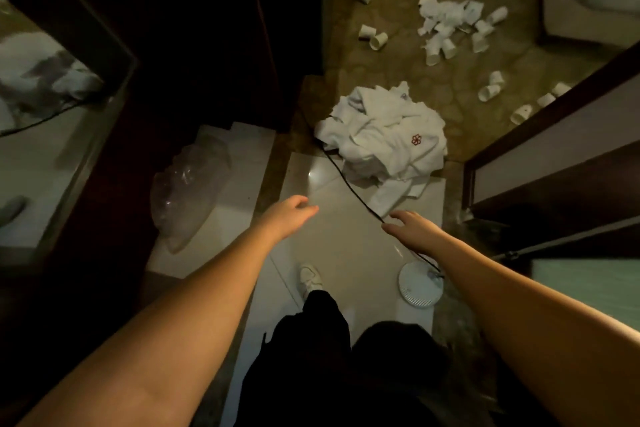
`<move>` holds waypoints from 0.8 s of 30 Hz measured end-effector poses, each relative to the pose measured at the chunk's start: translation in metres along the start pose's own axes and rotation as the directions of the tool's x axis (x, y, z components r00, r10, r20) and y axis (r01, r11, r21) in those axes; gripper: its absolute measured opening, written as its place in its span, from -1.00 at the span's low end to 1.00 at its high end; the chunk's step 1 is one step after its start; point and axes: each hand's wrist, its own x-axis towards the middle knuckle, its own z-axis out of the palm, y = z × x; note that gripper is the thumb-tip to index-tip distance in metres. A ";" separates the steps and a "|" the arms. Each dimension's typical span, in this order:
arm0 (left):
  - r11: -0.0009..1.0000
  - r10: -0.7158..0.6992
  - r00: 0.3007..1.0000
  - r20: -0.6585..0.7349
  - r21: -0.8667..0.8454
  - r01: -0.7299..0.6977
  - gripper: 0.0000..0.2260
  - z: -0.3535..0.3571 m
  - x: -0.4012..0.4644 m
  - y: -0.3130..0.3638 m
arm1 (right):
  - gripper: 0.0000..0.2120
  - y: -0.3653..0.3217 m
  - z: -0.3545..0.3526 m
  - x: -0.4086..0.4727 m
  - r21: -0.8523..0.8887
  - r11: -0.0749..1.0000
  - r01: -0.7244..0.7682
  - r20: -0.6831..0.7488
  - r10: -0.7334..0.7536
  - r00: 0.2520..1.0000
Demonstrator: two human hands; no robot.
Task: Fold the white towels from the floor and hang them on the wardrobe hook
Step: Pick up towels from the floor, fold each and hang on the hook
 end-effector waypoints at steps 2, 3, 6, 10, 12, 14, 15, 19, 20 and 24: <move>1.000 -0.001 0.999 0.033 0.026 0.000 -0.45 -0.013 0.032 0.015 | -0.39 -0.005 -0.016 0.026 0.013 0.999 -0.036 0.004 0.036 0.999; 0.999 -0.005 0.999 0.045 0.033 0.004 -0.44 -0.018 0.048 0.021 | -0.39 -0.008 -0.024 0.039 0.023 0.998 -0.057 0.005 0.057 0.998; 0.998 -0.015 0.997 0.081 0.063 0.010 -0.45 -0.030 0.093 0.040 | -0.41 -0.013 -0.046 0.077 0.092 0.990 -0.104 -0.009 0.105 0.994; 0.993 -0.018 0.993 0.120 0.118 0.004 -0.52 -0.039 0.162 0.067 | -0.42 -0.013 -0.073 0.136 0.161 0.977 -0.137 0.008 0.137 0.991; 0.991 -0.018 0.992 0.125 0.131 0.001 -0.53 -0.042 0.198 0.083 | -0.43 -0.011 -0.084 0.169 0.175 0.973 -0.150 0.022 0.149 0.989; 0.993 -0.029 0.991 0.129 0.120 0.014 -0.54 -0.045 0.235 0.099 | -0.43 -0.007 -0.093 0.204 0.198 0.966 -0.166 0.036 0.162 0.986; 0.994 -0.038 0.990 0.135 0.108 0.023 -0.55 -0.046 0.255 0.107 | -0.44 -0.004 -0.096 0.224 0.216 0.960 -0.176 0.048 0.169 0.984; 0.995 -0.079 0.990 0.115 0.078 0.070 -0.65 -0.042 0.344 0.127 | -0.45 0.010 -0.099 0.308 0.290 0.928 -0.235 0.115 0.210 0.971; 0.994 -0.097 0.989 0.111 0.069 0.090 -0.68 -0.040 0.368 0.129 | -0.45 0.015 -0.098 0.330 0.292 0.923 -0.251 0.132 0.221 0.966; 0.982 -0.188 0.972 0.138 0.028 0.186 -0.77 -0.023 0.455 0.129 | -0.51 0.029 -0.088 0.413 0.328 0.903 -0.279 0.174 0.232 0.957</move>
